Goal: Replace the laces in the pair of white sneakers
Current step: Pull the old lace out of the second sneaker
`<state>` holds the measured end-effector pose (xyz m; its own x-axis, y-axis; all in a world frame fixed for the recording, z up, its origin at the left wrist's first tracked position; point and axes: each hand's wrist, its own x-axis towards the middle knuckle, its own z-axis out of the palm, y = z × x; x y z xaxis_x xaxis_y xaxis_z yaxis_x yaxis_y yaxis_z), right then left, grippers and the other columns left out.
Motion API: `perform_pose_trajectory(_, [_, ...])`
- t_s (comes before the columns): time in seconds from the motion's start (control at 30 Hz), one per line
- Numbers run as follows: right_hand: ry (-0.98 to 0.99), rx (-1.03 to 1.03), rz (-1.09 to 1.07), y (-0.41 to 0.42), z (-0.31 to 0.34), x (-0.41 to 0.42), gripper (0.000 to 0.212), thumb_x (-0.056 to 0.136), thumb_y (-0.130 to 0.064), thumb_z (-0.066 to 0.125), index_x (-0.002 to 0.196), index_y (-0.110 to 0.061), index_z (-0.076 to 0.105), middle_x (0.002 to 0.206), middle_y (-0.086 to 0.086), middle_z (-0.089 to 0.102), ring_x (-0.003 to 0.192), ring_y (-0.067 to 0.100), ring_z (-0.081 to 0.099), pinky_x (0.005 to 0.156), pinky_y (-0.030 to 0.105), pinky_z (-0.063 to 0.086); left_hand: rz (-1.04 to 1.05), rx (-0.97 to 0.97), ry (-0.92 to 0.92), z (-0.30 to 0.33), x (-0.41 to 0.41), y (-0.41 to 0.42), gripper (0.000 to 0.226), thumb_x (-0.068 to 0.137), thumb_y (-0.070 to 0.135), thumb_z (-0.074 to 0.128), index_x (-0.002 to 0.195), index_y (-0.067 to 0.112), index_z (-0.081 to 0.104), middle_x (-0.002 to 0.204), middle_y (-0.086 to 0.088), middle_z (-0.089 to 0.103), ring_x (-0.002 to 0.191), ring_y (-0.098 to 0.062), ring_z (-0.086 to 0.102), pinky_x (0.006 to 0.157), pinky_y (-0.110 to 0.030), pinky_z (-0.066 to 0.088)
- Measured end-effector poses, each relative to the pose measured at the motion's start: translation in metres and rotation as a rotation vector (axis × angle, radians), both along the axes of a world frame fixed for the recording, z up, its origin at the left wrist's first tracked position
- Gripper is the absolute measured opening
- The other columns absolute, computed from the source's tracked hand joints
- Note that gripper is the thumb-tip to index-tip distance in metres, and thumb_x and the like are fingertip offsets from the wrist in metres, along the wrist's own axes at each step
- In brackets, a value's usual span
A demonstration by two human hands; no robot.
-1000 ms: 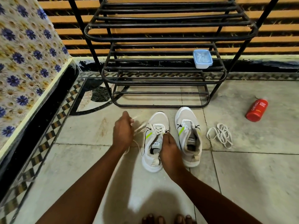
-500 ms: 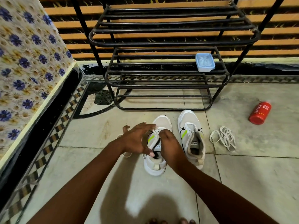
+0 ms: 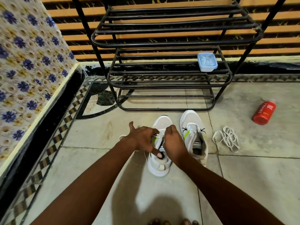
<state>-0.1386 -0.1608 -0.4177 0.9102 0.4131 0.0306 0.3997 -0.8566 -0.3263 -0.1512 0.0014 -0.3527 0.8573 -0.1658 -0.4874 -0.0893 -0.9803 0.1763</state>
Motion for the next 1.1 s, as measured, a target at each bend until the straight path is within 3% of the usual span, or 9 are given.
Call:
perform_pose_trajectory(0.17, [0.149,0.629,-0.389,-0.004,0.009,0.005,0.021,0.079,0.008,0.054,0.084,-0.012,0.061,0.091,0.007,0.069,0.092,0.027,0.065,0.089,0.044,0.053,-0.023,0.0,-0.012,-0.001,0.002,-0.001,0.108,0.049,0.093,0.071,0.139,0.036,0.052,0.133,0.01,0.064,0.133,-0.022,0.053,0.109,-0.074,0.003])
perform_pose_trajectory(0.27, [0.241,0.811,-0.471,-0.005,0.006,0.009,0.025,0.086,-0.001,0.056,0.078,-0.025,0.061,0.086,-0.006,0.072,0.092,0.019,0.068,0.09,0.046,0.054,-0.032,0.04,-0.016,-0.002,0.004,-0.004,0.111,0.047,0.096,0.069,0.139,0.036,0.052,0.131,0.009,0.065,0.132,-0.022,0.053,0.11,-0.075,0.002])
perform_pose_trajectory(0.33, [0.232,0.687,-0.382,-0.008,0.01,0.009,0.027,0.085,0.0,0.053,0.081,-0.027,0.057,0.087,-0.011,0.067,0.099,0.02,0.059,0.091,0.045,0.049,-0.04,0.059,-0.018,-0.004,0.005,-0.006,0.113,0.046,0.097,0.067,0.139,0.036,0.051,0.131,0.008,0.065,0.133,-0.022,0.052,0.111,-0.075,0.0])
perform_pose_trajectory(0.47, [-0.025,0.059,-0.027,-0.016,0.027,0.013,0.026,0.077,-0.007,0.052,0.095,-0.024,0.046,0.092,-0.01,0.06,0.103,0.021,0.041,0.084,0.041,0.033,-0.042,0.049,-0.018,-0.008,0.006,-0.005,0.114,0.047,0.097,0.066,0.14,0.034,0.051,0.135,0.008,0.064,0.135,-0.023,0.051,0.113,-0.071,-0.003])
perform_pose_trajectory(0.63, [0.112,-0.053,0.228,-0.017,0.045,0.032,0.022,0.078,-0.02,0.056,0.098,-0.021,0.048,0.091,-0.004,0.059,0.105,0.028,0.043,0.079,0.039,0.036,-0.058,0.052,-0.013,-0.017,0.008,-0.001,0.121,0.047,0.101,0.06,0.147,0.035,0.047,0.14,0.006,0.06,0.141,-0.02,0.044,0.119,-0.066,-0.009])
perform_pose_trajectory(0.83, [-0.074,-0.412,0.288,-0.009,0.051,0.028,0.027,0.09,-0.018,0.057,0.116,-0.015,0.058,0.117,0.008,0.054,0.12,0.034,0.04,0.088,0.043,0.042,-0.013,0.012,-0.024,-0.016,0.007,-0.003,0.112,0.047,0.098,0.066,0.138,0.033,0.054,0.134,0.009,0.064,0.137,-0.02,0.049,0.118,-0.069,-0.003])
perform_pose_trajectory(0.9, [-0.019,-0.253,0.242,-0.01,0.045,0.032,0.017,0.092,-0.019,0.057,0.108,-0.017,0.059,0.111,0.005,0.056,0.118,0.031,0.044,0.09,0.044,0.042,-0.011,0.005,-0.021,-0.015,0.007,-0.004,0.11,0.049,0.096,0.068,0.137,0.032,0.055,0.133,0.009,0.064,0.136,-0.02,0.05,0.118,-0.07,-0.002])
perform_pose_trajectory(0.97, [0.227,0.137,0.136,-0.014,0.045,0.037,0.003,0.089,-0.016,0.062,0.088,-0.019,0.062,0.089,-0.006,0.062,0.104,0.021,0.057,0.093,0.04,0.042,-0.011,0.007,-0.016,-0.013,0.007,-0.004,0.106,0.052,0.094,0.069,0.136,0.03,0.055,0.13,0.007,0.065,0.135,-0.021,0.05,0.118,-0.07,-0.002])
perform_pose_trajectory(1.1, [0.699,0.833,0.003,-0.024,0.049,0.043,0.029,0.087,0.012,0.06,0.064,-0.007,0.062,0.053,-0.008,0.063,0.056,0.0,0.061,0.062,0.021,0.049,-0.045,0.035,-0.009,-0.01,0.009,-0.006,0.105,0.055,0.092,0.07,0.138,0.03,0.053,0.134,0.005,0.062,0.135,-0.023,0.049,0.116,-0.072,0.002])
